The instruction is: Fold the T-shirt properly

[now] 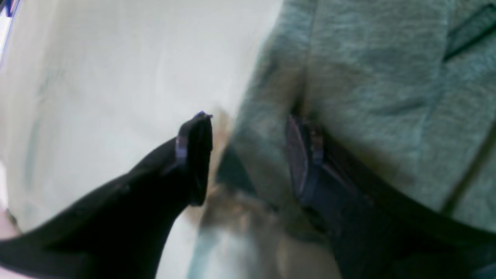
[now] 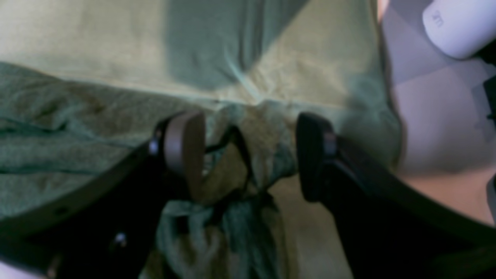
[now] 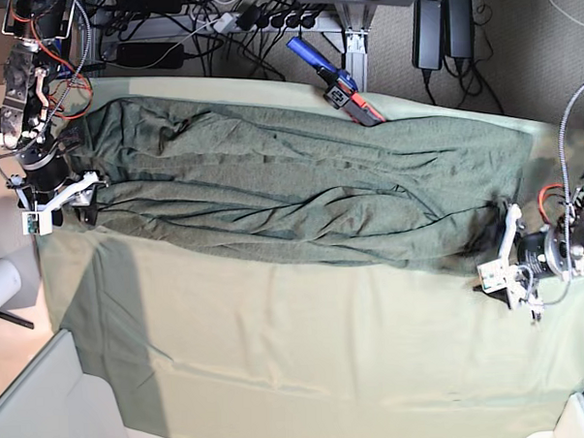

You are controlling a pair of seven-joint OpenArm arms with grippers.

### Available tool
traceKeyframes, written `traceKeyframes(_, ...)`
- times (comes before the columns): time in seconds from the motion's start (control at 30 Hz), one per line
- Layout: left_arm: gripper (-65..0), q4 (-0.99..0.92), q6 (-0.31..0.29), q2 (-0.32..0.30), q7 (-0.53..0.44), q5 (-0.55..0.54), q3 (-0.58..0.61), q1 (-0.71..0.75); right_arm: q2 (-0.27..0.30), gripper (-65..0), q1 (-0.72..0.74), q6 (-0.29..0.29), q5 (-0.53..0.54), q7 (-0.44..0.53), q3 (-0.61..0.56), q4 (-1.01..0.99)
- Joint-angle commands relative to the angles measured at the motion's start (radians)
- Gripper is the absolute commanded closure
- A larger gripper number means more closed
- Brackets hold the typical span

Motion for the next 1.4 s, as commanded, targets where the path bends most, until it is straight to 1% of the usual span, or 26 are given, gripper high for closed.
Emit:
traceKeyframes(0.0, -33.9, 0.021, -0.007, -0.016, -0.018, -0.021, -0.008, -0.026, 0.027, -37.1, 0.016, -0.003, 0.008, 0.022, 0.013, 0.015)
traceKeyframes(0.33, -34.0, 0.007, -0.007, -0.007, -0.019, -0.022, -0.008, -0.023, 0.027, -37.1, 0.016, -0.003, 0.008, 0.022, 0.013, 0.015)
traceKeyframes(0.47, -33.9, -0.043, -0.007, -0.003, -0.028, -0.017, -0.008, -0.023, 0.027, -37.1, 0.016, -0.003, 0.008, 0.019, 0.013, 0.015)
traceKeyframes(0.57, -34.0, -0.092, -0.007, 0.009, -0.039, 0.009, -0.008, -0.023, 0.027, -37.1, 0.016, -0.003, 0.009, 0.019, 0.013, 0.015)
traceKeyframes(0.8, -33.9, -0.143, -0.007, 0.028, -0.048, 0.008, -0.008, -0.023, 0.027, -37.1, 0.016, -0.003, 0.016, 0.018, 0.013, 0.015)
traceKeyframes(0.83, -32.7, -0.143, -0.007, 0.028, -0.048, 0.008, -0.008, -0.023, 0.027, -37.1, 0.016, -0.003, 0.016, 0.018, 0.013, 0.015)
traceKeyframes(0.87, -27.9, -0.143, -0.007, 0.028, -0.048, 0.008, -0.008, -0.023, 0.027, -37.1, 0.016, -0.003, 0.016, 0.018, 0.013, 0.015)
traceKeyframes(0.97, -10.5, -0.143, -0.007, 0.028, -0.048, 0.008, -0.008, -0.023, 0.028, -36.9, 0.016, -0.003, 0.016, 0.018, 0.013, 0.015)
traceKeyframes(1.03, -2.2, -0.142, -0.007, 0.028, -0.049, 0.002, -0.008, -0.023, 0.028, -36.9, 0.016, -0.003, 0.016, 0.018, 0.013, 0.015)
traceKeyframes(1.07, 0.0, -0.141, -0.007, 0.027, -0.049, -0.005, -0.008, -0.023, 0.028, -36.9, 0.017, -0.003, 0.016, 0.018, 0.014, 0.017)
traceKeyframes(1.23, 0.0, -0.117, -0.007, 0.019, -0.049, -0.037, -0.008, -0.023, 0.027, -36.9, 0.019, -0.004, 0.018, 0.018, 0.051, 0.068)
traceKeyframes(1.37, 0.0, -0.060, -0.007, -0.010, -0.049, -0.054, -0.008, -0.023, 0.027, -36.9, 0.026, -0.003, 0.076, 0.018, 0.086, 0.113)
